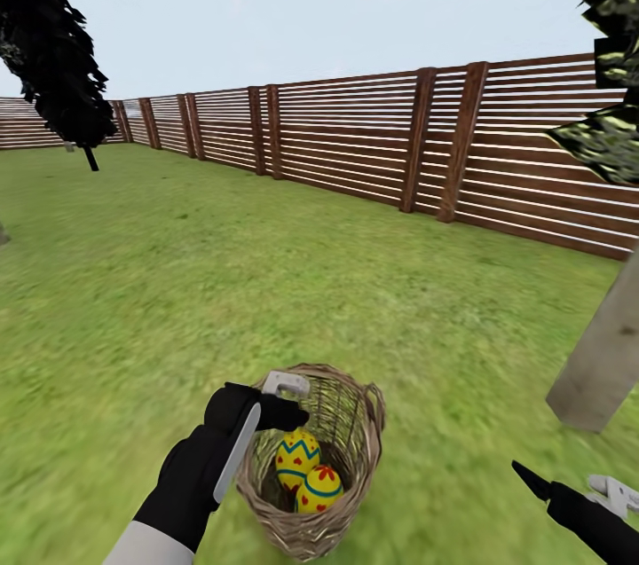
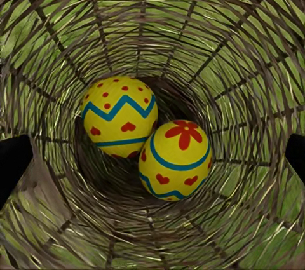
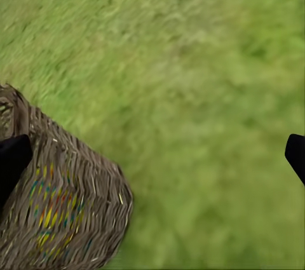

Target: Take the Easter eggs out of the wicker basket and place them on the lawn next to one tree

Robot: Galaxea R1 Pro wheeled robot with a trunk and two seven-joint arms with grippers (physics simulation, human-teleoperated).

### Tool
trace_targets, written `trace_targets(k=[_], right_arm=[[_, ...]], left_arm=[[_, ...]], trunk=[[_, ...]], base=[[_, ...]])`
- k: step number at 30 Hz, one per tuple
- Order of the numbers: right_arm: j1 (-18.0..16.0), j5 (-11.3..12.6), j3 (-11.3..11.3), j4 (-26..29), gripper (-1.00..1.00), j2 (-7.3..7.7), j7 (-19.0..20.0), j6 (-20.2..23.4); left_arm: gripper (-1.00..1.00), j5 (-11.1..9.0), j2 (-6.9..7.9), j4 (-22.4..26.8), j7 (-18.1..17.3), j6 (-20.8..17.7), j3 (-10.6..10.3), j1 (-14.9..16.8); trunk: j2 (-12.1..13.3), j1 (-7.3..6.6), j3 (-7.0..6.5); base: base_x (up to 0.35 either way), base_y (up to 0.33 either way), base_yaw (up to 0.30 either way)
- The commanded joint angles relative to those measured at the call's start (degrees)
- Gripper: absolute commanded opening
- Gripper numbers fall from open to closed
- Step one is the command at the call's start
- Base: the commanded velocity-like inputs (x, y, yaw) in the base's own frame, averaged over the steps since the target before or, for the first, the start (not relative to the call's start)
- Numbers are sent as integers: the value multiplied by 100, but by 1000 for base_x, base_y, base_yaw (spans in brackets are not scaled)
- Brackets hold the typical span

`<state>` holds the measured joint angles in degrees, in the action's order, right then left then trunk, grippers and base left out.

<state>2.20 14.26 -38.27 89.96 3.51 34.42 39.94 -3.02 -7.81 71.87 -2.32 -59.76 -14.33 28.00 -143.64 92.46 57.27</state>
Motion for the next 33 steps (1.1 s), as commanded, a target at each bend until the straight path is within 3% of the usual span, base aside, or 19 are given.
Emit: trace_targets(k=[1, 8, 15, 33], right_arm=[[0, 30, -6, 5, 100, 1, 4, 40], [0, 32, -5, 4, 100, 7, 30, 40], [0, 33, -4, 4, 100, 8, 30, 40], [0, 33, 3, 4, 100, 4, 30, 40]], left_arm=[[100, -28, -1, 1, 6, -24, -2, 4], [100, -31, -1, -6, -4, -24, 0, 4], [100, -53, 6, -543, -46, -24, 0, 95], [100, -58, 0, -1043, -369, -24, -57, 209]], trunk=[[-2, 2, 5], [-2, 2, 5], [-2, 2, 5], [-2, 2, 1]], base=[[238, -5, 0], [105, -6, 0], [9, 39, 0], [0, 4, -7]])
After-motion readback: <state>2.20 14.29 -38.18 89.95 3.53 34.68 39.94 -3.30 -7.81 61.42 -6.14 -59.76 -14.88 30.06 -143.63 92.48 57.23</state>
